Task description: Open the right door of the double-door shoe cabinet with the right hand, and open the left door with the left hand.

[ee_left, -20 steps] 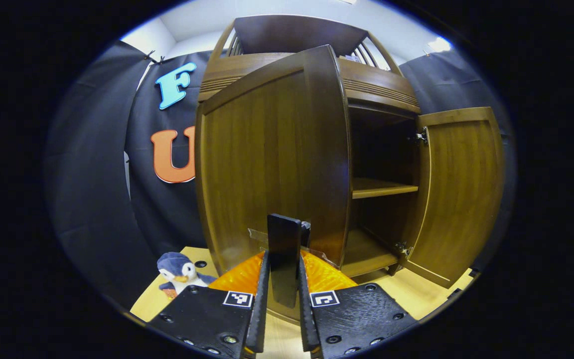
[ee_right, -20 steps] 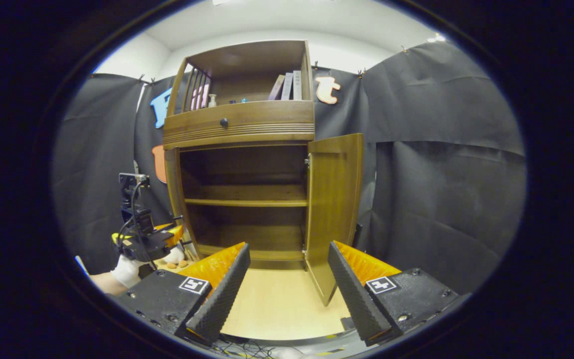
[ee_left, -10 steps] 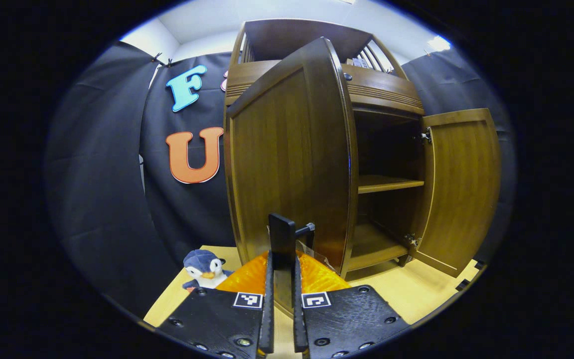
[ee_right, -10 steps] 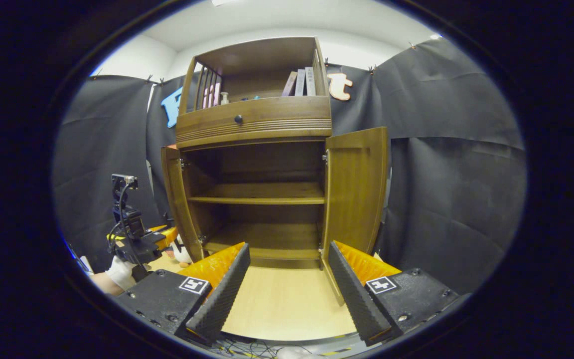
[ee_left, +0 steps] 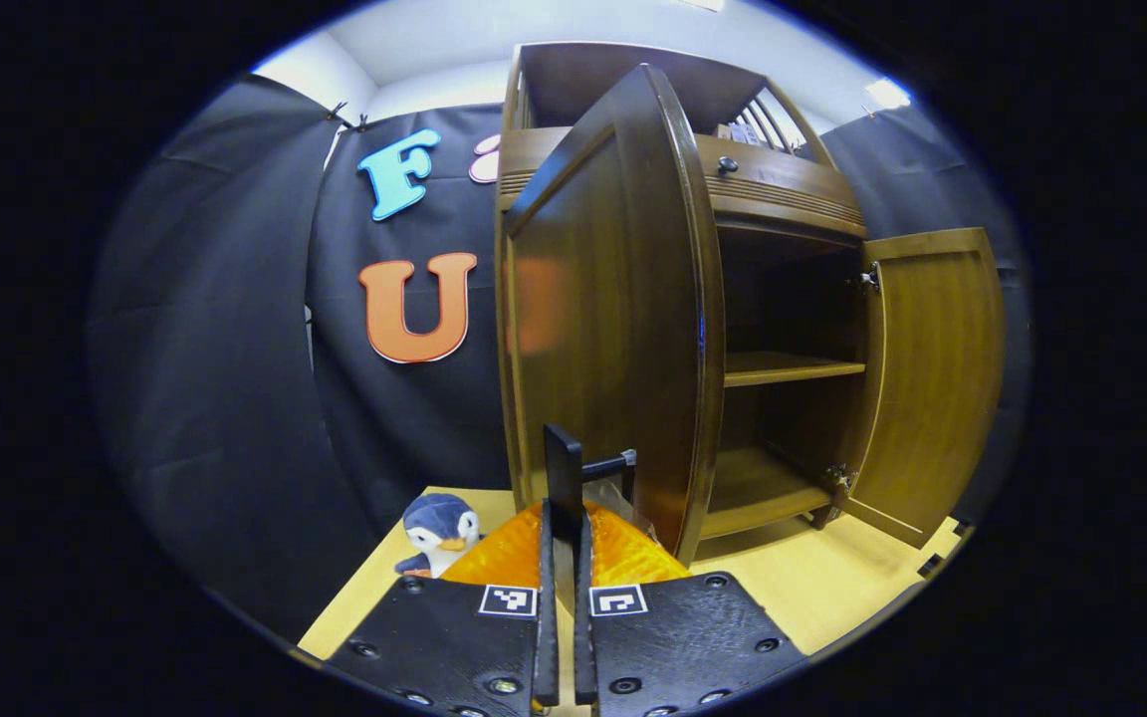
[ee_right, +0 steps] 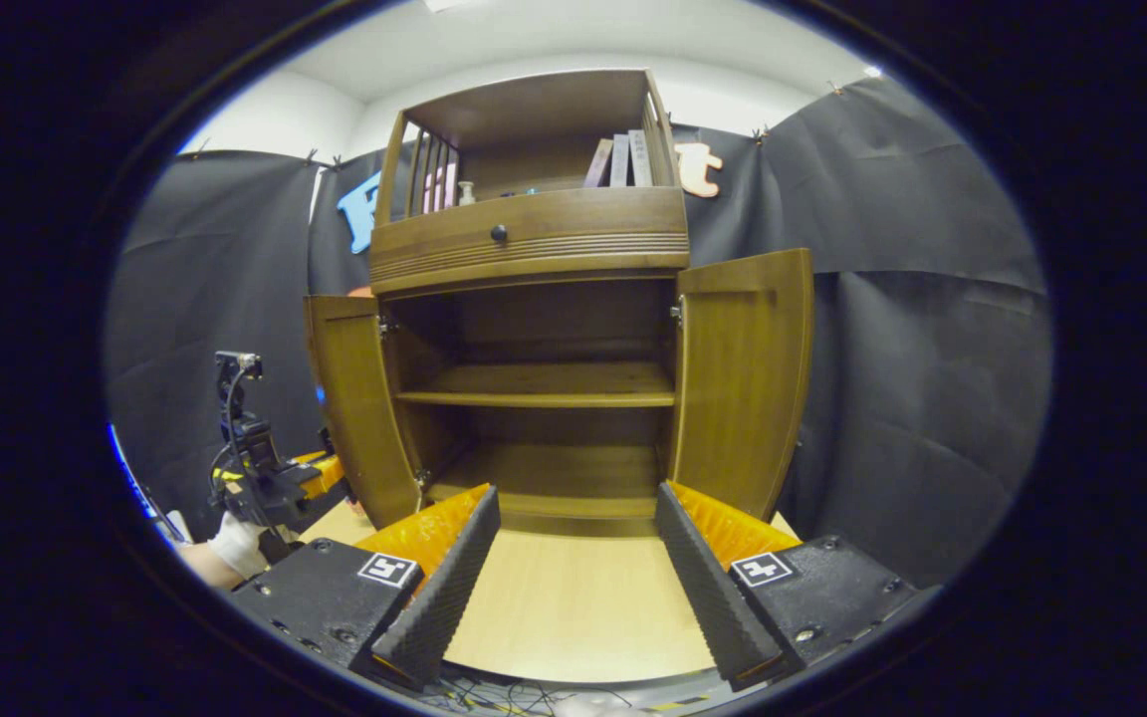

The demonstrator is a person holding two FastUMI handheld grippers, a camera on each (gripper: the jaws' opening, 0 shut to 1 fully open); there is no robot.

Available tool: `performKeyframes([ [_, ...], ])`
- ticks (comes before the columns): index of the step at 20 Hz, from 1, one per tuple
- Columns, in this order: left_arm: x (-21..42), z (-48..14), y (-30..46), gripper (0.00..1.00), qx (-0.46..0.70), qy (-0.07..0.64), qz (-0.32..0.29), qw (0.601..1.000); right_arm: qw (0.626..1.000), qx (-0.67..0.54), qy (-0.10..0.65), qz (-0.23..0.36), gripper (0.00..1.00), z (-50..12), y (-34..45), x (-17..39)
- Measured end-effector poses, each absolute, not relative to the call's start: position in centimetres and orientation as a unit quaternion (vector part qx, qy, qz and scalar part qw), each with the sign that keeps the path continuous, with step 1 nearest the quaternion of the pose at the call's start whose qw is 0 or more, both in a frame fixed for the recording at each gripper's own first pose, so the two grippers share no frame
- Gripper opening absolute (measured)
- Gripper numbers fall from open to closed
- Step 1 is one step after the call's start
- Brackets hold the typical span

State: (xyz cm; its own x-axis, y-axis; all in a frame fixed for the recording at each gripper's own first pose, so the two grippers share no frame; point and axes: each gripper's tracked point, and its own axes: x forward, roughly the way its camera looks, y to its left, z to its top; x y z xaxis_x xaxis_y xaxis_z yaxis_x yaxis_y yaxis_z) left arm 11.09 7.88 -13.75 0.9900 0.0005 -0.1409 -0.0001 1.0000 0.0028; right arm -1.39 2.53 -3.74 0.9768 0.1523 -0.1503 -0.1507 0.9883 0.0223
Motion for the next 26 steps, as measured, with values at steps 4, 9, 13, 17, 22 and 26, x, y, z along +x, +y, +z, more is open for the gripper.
performKeyframes([
  [4,10.6,-13.9,11.7,0.0,-0.005,0.07,0.017,0.997,0.993,0.006,0.077,0.088,1.0,-3.8,3.5,-1.2],
  [9,10.7,-13.9,13.6,0.08,-0.028,0.065,-0.013,0.997,0.992,0.008,0.08,0.093,0.99,-4.3,3.7,-1.1],
  [13,10.8,-13.9,14.6,0.0,-0.021,0.059,-0.043,0.997,0.992,0.012,0.085,0.089,0.99,-4.7,3.4,-0.9],
  [17,11.0,-14.0,16.4,0.0,-0.023,0.056,-0.078,0.995,0.992,0.011,0.087,0.089,1.0,-4.9,3.5,-1.1],
  [22,11.5,-14.2,17.5,0.1,-0.017,0.065,-0.113,0.991,0.991,0.007,0.092,0.095,0.99,-5.1,4.0,-1.4],
  [26,11.1,-14.5,18.0,0.07,-0.009,0.074,-0.122,0.99,0.991,0.004,0.094,0.095,1.0,-5.1,4.1,-1.5],
])
